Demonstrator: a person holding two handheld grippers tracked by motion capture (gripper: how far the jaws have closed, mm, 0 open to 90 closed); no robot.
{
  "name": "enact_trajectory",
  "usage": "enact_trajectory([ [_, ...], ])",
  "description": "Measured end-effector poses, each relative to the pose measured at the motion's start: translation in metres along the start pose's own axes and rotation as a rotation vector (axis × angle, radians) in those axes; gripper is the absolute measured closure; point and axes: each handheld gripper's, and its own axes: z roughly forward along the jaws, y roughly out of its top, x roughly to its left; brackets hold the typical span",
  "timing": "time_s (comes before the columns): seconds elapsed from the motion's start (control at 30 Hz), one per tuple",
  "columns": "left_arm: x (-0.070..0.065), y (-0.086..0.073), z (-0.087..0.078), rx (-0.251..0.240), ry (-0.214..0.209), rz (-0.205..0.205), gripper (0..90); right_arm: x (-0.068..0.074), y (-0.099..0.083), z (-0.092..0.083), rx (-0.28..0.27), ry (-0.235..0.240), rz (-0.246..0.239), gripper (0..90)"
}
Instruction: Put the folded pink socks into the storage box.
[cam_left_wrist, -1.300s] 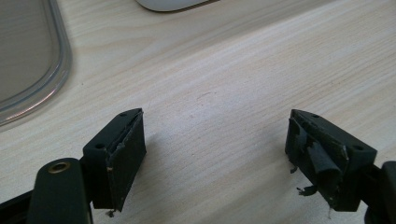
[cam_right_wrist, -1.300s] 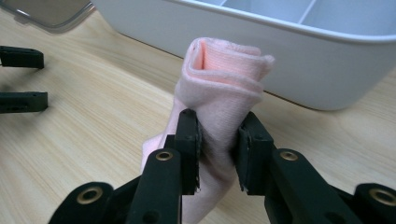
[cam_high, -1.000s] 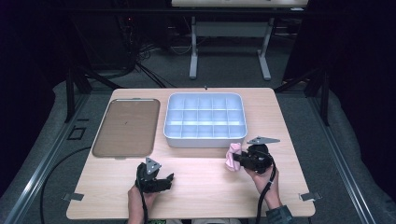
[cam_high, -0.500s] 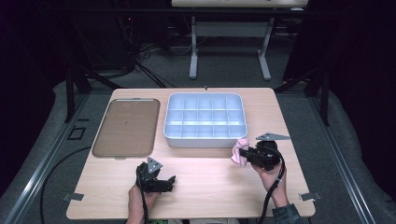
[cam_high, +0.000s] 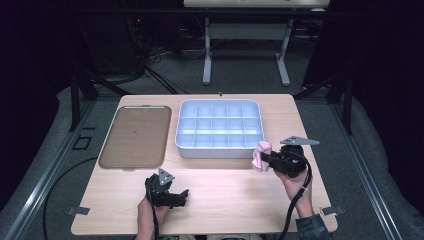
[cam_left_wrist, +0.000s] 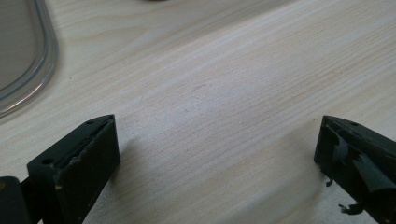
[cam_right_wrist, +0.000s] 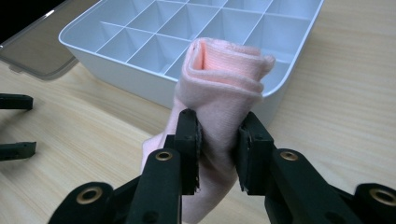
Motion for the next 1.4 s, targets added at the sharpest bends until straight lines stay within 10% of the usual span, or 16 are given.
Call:
enact_trajectory([
  [0.6, 0.000, -0.001, -0.001, -0.001, 0.004, -0.006, 1.1, 0.001, 0.047, -0.008, -0.047, -0.016, -0.070, 72.8],
  [1.4, 0.000, -0.001, -0.001, -0.005, 0.005, -0.003, 1.6, -0.012, 0.067, 0.059, 0.061, -0.130, -0.142, 72.8],
])
